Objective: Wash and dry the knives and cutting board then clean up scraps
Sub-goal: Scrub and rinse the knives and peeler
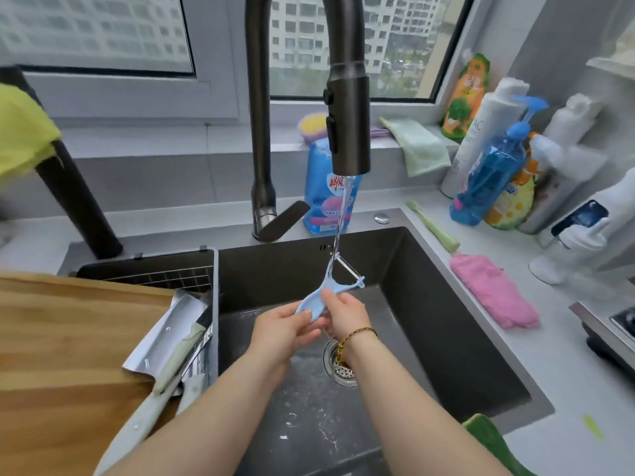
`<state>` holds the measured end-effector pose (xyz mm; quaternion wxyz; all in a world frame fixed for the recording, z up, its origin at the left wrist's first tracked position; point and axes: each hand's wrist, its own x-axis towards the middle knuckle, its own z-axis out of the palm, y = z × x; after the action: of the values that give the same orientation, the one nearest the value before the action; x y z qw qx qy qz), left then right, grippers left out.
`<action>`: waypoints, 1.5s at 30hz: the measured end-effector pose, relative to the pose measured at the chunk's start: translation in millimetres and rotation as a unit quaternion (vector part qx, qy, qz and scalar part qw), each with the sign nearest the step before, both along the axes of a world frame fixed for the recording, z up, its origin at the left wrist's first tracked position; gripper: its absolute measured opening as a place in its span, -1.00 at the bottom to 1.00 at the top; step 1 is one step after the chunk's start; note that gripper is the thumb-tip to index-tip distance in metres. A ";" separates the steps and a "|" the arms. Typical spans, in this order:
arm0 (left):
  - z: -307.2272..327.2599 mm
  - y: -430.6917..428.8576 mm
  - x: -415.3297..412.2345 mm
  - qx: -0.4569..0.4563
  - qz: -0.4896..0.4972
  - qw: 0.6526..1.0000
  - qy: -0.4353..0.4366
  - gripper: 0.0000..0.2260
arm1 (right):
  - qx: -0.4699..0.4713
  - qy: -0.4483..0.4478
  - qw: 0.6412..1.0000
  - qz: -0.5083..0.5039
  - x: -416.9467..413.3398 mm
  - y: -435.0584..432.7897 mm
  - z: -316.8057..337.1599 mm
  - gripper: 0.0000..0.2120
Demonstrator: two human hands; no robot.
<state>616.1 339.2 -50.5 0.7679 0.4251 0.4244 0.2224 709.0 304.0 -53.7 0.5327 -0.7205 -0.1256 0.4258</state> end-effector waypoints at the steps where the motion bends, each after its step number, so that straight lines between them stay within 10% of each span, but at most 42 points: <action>1: -1.6 2.0 0.1 -0.001 0.000 1.000 0.004 -0.76 | 0.005 0.001 1.000 0.029 -0.1 -0.1 -2.2 -0.80; 25: -9.5 3.6 6.2 -0.022 0.029 0.999 0.015 -0.80 | 0.102 0.141 0.985 0.014 2.7 -6.0 -18.4 -0.61; 40: -15.2 9.0 -5.9 0.045 -0.037 0.995 0.076 -0.81 | 0.031 0.034 0.998 0.050 7.4 -0.5 -20.9 -0.92; 45: -18.0 5.9 -10.9 0.060 -0.042 0.993 0.094 -0.84 | -0.003 0.032 0.999 -0.014 8.3 3.2 -17.5 -0.71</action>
<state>605.2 345.1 -68.5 0.7063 0.5071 0.4624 0.1736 717.3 307.2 -71.2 0.5402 -0.7100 -0.0970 0.4413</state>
